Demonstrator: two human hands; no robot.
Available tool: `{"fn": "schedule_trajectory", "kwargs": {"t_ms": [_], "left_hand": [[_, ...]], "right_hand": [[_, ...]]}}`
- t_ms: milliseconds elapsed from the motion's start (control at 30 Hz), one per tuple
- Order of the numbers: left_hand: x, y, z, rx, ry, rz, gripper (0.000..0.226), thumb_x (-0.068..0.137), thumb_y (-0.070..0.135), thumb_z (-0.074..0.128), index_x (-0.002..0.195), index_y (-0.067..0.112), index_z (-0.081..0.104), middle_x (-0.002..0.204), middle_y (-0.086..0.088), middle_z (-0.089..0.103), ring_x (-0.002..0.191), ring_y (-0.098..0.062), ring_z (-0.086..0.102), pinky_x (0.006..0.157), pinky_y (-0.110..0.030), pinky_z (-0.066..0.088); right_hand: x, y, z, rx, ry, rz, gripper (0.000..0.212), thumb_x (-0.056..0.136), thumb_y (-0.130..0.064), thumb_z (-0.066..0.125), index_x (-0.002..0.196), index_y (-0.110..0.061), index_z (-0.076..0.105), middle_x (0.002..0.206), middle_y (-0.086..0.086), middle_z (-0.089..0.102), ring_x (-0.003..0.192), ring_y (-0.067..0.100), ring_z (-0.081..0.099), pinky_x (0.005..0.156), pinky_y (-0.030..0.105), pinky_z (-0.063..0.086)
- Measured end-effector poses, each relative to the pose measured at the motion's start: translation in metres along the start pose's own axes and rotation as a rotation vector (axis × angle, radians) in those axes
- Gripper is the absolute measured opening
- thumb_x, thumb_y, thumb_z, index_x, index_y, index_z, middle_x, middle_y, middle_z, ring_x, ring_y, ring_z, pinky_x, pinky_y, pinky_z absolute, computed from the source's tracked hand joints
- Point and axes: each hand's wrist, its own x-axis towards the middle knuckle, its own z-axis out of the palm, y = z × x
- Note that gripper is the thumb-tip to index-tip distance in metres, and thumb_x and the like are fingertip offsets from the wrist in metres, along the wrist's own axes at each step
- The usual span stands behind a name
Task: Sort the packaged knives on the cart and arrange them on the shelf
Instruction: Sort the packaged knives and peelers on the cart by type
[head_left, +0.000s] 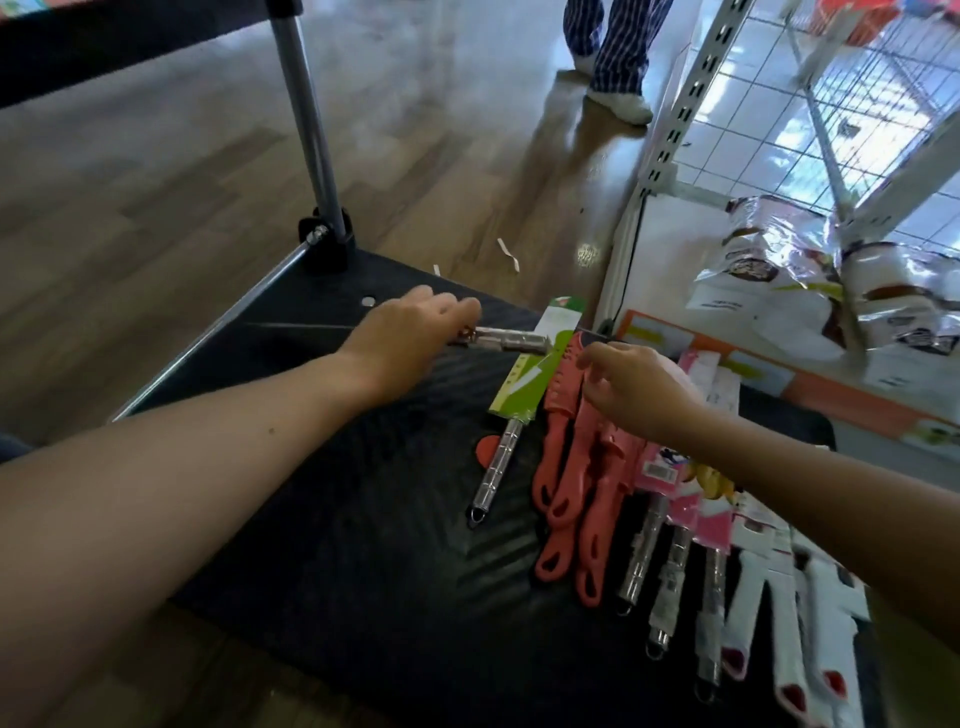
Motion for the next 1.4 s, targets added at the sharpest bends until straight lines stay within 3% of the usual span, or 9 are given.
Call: {"fn": "schedule_trajectory", "kwargs": {"t_ms": [133, 233, 367, 500, 667, 1067, 1167, 1233, 1400], "left_hand": [[0.007, 0.015, 0.003, 0.234, 0.099, 0.607, 0.026, 0.077, 0.010, 0.052, 0.099, 0.024, 0.050, 0.085, -0.002, 0.066, 0.070, -0.023, 0.060, 0.050, -0.032, 0.050], [0.010, 0.026, 0.007, 0.314, 0.116, 0.817, 0.021, 0.081, 0.013, 0.047, 0.091, 0.028, 0.056, 0.091, 0.001, 0.066, 0.081, -0.021, 0.051, 0.060, -0.034, 0.052], [0.007, 0.027, 0.012, 0.445, -0.040, 0.988, 0.029, 0.066, 0.013, 0.076, 0.084, 0.029, 0.059, 0.098, 0.004, 0.064, 0.090, -0.020, 0.051, 0.079, -0.037, 0.047], [0.003, 0.019, 0.015, 0.416, -0.194, 0.978, 0.039, 0.056, 0.015, 0.085, 0.083, 0.030, 0.061, 0.102, 0.005, 0.063, 0.096, -0.019, 0.060, 0.085, -0.039, 0.042], [-0.001, 0.016, 0.017, 0.359, -0.269, 0.984, 0.043, 0.043, 0.016, 0.089, 0.079, 0.026, 0.068, 0.099, 0.000, 0.069, 0.092, -0.020, 0.067, 0.067, -0.030, 0.058], [0.000, 0.009, 0.022, 0.358, -0.313, 0.906, 0.072, 0.039, 0.007, 0.089, 0.104, 0.023, 0.060, 0.118, -0.007, 0.055, 0.121, -0.029, 0.044, 0.057, -0.031, 0.060], [0.003, 0.013, 0.025, 0.450, -0.550, 0.767, 0.078, 0.079, 0.002, 0.064, 0.141, 0.028, 0.025, 0.150, -0.005, 0.016, 0.144, -0.029, 0.007, 0.086, -0.032, 0.056], [0.004, 0.017, 0.025, 0.498, -0.692, 0.658, 0.069, 0.092, 0.004, 0.046, 0.147, 0.029, 0.011, 0.156, -0.003, 0.002, 0.146, -0.023, -0.011, 0.101, -0.028, 0.046], [0.004, 0.028, 0.024, 0.399, -0.694, 0.391, 0.076, 0.091, 0.005, 0.049, 0.147, 0.036, 0.007, 0.156, 0.002, 0.001, 0.145, -0.022, 0.001, 0.098, -0.029, 0.048]], "right_hand": [[-0.017, 0.027, -0.011, -0.025, 0.023, 0.013, 0.028, 0.091, -0.020, 0.049, 0.116, -0.015, 0.060, 0.111, 0.004, 0.065, 0.098, 0.023, 0.061, 0.069, 0.026, 0.043], [-0.030, 0.041, -0.016, -0.025, 0.016, 0.017, 0.027, 0.092, -0.020, 0.048, 0.115, -0.014, 0.060, 0.108, 0.006, 0.066, 0.094, 0.024, 0.062, 0.075, 0.032, 0.048], [-0.043, 0.058, -0.016, -0.043, 0.002, 0.029, 0.025, 0.093, -0.024, 0.048, 0.112, -0.013, 0.060, 0.102, 0.006, 0.065, 0.089, 0.023, 0.061, 0.077, 0.037, 0.051], [-0.053, 0.068, -0.012, -0.039, -0.056, 0.066, 0.025, 0.093, -0.024, 0.048, 0.114, -0.016, 0.059, 0.103, 0.004, 0.065, 0.085, 0.017, 0.057, 0.073, 0.029, 0.048], [-0.061, 0.071, -0.009, -0.039, -0.125, 0.102, 0.027, 0.092, -0.022, 0.049, 0.117, -0.018, 0.058, 0.110, 0.004, 0.065, 0.096, 0.020, 0.061, 0.080, 0.030, 0.051], [-0.056, 0.066, -0.006, -0.035, -0.132, 0.065, 0.026, 0.093, -0.024, 0.047, 0.115, -0.017, 0.059, 0.111, 0.005, 0.065, 0.100, 0.021, 0.060, 0.083, 0.034, 0.051], [-0.054, 0.064, -0.005, -0.040, -0.130, 0.046, 0.026, 0.093, -0.025, 0.048, 0.114, -0.017, 0.060, 0.108, 0.004, 0.065, 0.098, 0.020, 0.061, 0.083, 0.034, 0.052], [-0.053, 0.063, -0.004, -0.042, -0.131, 0.039, 0.025, 0.093, -0.024, 0.048, 0.113, -0.016, 0.060, 0.107, 0.004, 0.065, 0.096, 0.020, 0.061, 0.082, 0.034, 0.052], [-0.053, 0.064, -0.001, -0.032, -0.142, 0.038, 0.024, 0.092, -0.025, 0.050, 0.110, -0.017, 0.063, 0.105, 0.004, 0.065, 0.090, 0.021, 0.062, 0.079, 0.034, 0.053]]}}
